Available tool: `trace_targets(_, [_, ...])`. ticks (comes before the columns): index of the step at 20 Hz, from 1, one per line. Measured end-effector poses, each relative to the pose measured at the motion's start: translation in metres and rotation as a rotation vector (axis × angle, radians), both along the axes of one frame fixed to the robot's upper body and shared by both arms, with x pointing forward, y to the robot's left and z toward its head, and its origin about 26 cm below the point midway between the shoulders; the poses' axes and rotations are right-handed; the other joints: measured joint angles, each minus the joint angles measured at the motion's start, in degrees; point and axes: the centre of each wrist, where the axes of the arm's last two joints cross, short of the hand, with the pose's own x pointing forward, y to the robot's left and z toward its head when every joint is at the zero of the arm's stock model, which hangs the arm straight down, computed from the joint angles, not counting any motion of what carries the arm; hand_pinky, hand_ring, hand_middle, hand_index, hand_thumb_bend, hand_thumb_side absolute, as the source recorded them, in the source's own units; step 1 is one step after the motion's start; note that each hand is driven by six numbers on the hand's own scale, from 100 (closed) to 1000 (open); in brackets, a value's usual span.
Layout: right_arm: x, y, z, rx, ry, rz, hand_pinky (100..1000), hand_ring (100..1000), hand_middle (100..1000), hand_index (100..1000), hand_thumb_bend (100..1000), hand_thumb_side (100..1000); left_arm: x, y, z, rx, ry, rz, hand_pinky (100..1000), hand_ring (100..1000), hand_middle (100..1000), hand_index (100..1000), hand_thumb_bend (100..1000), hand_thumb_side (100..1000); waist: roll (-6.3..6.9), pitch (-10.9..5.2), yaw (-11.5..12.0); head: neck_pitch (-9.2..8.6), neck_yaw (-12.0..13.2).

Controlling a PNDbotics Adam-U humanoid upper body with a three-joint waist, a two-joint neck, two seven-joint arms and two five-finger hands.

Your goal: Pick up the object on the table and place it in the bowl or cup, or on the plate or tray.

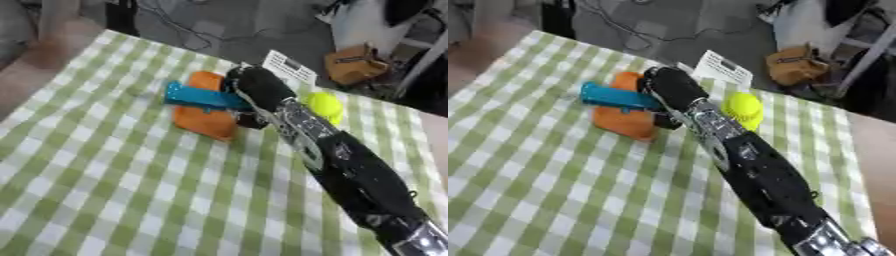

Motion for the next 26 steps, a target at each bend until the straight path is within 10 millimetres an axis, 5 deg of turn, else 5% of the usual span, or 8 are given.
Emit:
trace_targets(9, [0.0002,-0.0005,-0.0004,-0.007,0.009,-0.012,537,639,598,768,100,100,0.0,-0.0001,0.0,0.0,-0.001,-0.001,685,720,748,818,227,793,0.0,0.26,0.4,-0.31,0.0])
trace_targets(10, [0.0001,-0.0008,-0.0003,-0.012,0.01,-0.02,615,732,681,823,100,148,0.0,-0.0002,0.0,-0.001,-0.001,-0.001,685,720,748,818,228,794,0.0,0.26,0.4,-0.48,0.0])
trace_targets(11, [0.0001,-0.0013,-0.0001,-0.02,0.013,-0.028,615,732,681,823,100,148,0.0,-0.0006,0.0,-0.002,-0.001,-0.002,685,720,748,818,228,794,0.0,0.32,0.4,-0.52,0.0])
trace_targets(12, [0.0001,-0.0018,0.0001,-0.03,0.021,-0.037,707,809,776,880,100,271,0.0,-0.001,0.0,-0.004,-0.001,-0.004,685,719,748,818,228,795,0.0,0.35,0.4,-0.52,0.0])
trace_targets(13, [0.0,-0.0024,0.0002,-0.047,0.035,-0.046,707,809,776,880,100,271,0.0,-0.0014,-0.0001,-0.006,-0.001,-0.006,685,719,748,818,228,795,0.0,0.37,0.4,-0.53,0.0])
trace_targets(17, [-0.0009,-0.0021,0.0016,-0.11,0.126,-0.073,858,919,906,944,191,502,0.0,-0.0016,0.0,-0.006,-0.001,-0.006,684,719,747,818,228,797,0.0,0.76,0.3,-0.73,0.0])
trace_targets(26, [-0.0034,-0.001,0.0053,-0.148,0.198,-0.111,958,984,985,975,264,585,-0.0001,-0.0018,0.0007,-0.004,-0.003,-0.007,685,718,748,818,229,797,0.0,0.83,0.3,-0.99,-0.1])
